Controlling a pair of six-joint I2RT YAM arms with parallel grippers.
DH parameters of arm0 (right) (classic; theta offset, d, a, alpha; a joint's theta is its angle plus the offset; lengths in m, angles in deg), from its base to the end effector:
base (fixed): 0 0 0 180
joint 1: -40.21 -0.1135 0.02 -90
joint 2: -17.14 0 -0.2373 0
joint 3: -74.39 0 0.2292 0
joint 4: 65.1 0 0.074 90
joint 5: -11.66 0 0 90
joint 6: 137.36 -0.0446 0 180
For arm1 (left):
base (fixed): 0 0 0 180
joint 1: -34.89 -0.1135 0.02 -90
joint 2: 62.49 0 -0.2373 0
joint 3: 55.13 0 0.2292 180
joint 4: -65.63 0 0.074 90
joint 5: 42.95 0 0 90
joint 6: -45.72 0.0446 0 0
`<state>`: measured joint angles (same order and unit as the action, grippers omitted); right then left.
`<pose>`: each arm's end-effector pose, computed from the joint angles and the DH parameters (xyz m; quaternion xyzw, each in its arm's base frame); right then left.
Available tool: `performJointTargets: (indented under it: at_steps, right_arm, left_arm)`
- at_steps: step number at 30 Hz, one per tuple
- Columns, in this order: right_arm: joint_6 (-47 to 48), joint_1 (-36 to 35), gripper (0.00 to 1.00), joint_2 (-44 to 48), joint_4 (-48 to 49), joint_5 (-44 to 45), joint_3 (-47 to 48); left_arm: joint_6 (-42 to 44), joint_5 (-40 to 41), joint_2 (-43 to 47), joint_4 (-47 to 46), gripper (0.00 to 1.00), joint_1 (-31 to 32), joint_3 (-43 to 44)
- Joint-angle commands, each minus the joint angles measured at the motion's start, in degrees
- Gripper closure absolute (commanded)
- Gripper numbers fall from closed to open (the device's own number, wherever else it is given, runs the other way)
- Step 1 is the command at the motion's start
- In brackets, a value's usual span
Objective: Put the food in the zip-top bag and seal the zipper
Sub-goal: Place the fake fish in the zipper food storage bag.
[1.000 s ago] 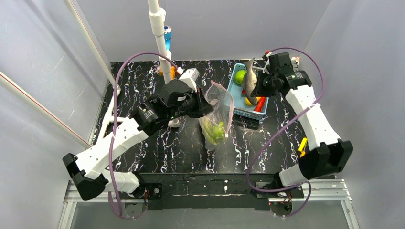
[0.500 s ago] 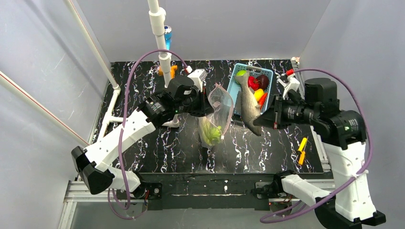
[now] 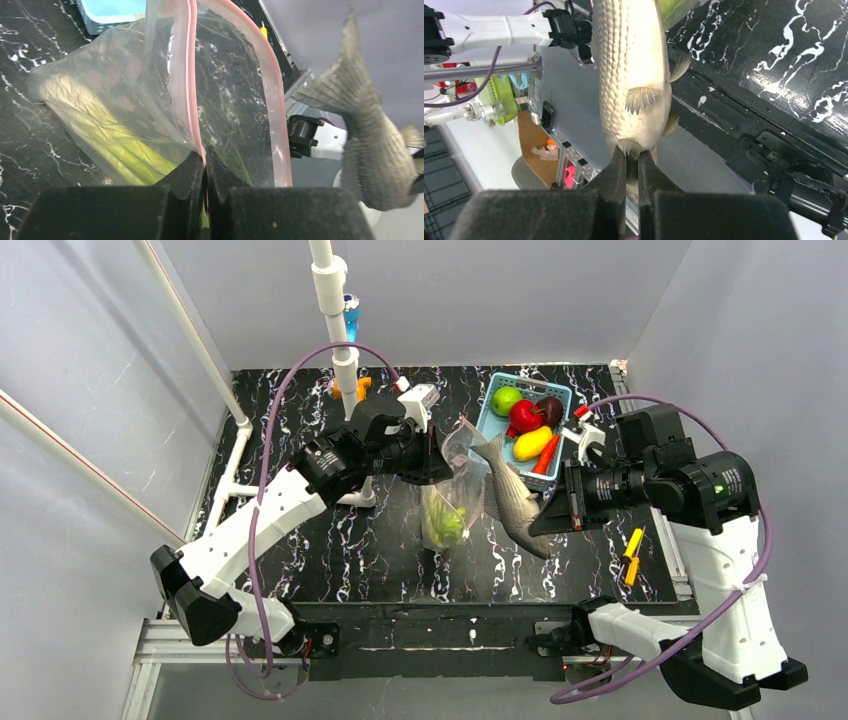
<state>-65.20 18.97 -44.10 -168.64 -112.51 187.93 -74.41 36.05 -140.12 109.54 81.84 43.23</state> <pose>0.0985 0.0652 0.4164 -0.1242 0.8984 0.3673 0.2062 0.1930 -0.2190 0.3801 0.1737 0.8143 -0.4041 0.3789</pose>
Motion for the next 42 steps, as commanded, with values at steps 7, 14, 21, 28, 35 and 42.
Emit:
performJointTargets:
  at_steps: [7, 14, 21, 28, 35, 42]
  right_arm:
    - [-1.5, -2.1, 0.99, 0.7, -3.0, 8.4, -4.4]
    - [-1.2, -3.4, 0.99, -2.6, 0.7, 7.0, -2.3]
    - [-1.5, -6.2, 0.99, -7.6, 1.9, 7.2, 2.8]
    - [-5.1, -6.4, 0.99, -9.3, 4.3, 4.7, 0.3]
    - [-4.3, -6.4, 0.99, -15.6, -0.8, 4.9, 2.8]
    - [-5.9, -6.2, 0.99, -18.6, -3.2, 3.6, 4.5]
  left_arm:
    - [7.2, -5.5, -3.4, 2.1, 1.00, -0.3, 10.5]
    - [20.3, -2.3, -5.9, 11.2, 1.00, -0.3, 19.9]
    - [27.6, 1.9, -10.1, 21.5, 1.00, -0.3, 26.3]
    - [20.3, -6.3, -8.5, 16.5, 1.00, -0.3, 17.6]
    - [14.3, -13.0, -8.1, 9.2, 1.00, 0.3, 11.5]
    - [7.1, -18.5, -9.2, 2.1, 1.00, 1.1, 9.7]
